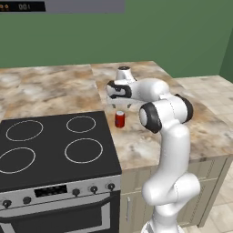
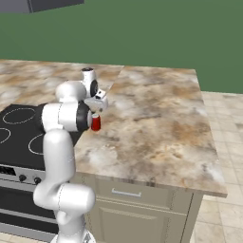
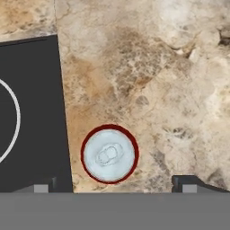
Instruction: Four empty soda cans are scattered around the kitchen. Gather all the cans and cluster them next to the stove for recycling.
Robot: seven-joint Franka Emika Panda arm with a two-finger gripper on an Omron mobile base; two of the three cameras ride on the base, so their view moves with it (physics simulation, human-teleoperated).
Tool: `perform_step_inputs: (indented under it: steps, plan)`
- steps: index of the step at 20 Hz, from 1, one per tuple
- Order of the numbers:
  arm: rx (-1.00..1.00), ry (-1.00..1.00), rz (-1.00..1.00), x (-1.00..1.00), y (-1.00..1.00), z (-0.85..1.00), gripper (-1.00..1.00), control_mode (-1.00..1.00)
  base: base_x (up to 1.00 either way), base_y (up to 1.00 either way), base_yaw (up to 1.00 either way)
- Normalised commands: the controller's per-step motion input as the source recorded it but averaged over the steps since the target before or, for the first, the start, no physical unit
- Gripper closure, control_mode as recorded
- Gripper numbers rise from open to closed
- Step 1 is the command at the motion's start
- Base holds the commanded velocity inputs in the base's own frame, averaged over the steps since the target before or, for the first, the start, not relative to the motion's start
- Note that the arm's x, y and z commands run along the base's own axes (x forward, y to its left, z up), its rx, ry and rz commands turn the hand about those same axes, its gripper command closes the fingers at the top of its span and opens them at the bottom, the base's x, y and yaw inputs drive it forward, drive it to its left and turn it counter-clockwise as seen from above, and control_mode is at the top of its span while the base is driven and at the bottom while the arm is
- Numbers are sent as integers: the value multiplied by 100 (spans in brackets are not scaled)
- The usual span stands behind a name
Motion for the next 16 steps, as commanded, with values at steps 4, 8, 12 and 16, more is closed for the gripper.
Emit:
perform_step_inputs:
  steps: [4, 8, 12, 16]
  plan:
    - [2, 18, 1, -89, -19, 1, -100, -100, 0, 0, 0]
    - [0, 14, 3, -100, -25, 0, -100, -100, 0, 0, 0]
    - [0, 13, 3, -100, -27, 0, -100, -100, 0, 0, 0]
    - [0, 14, 3, -100, -20, 0, -100, -100, 0, 0, 0]
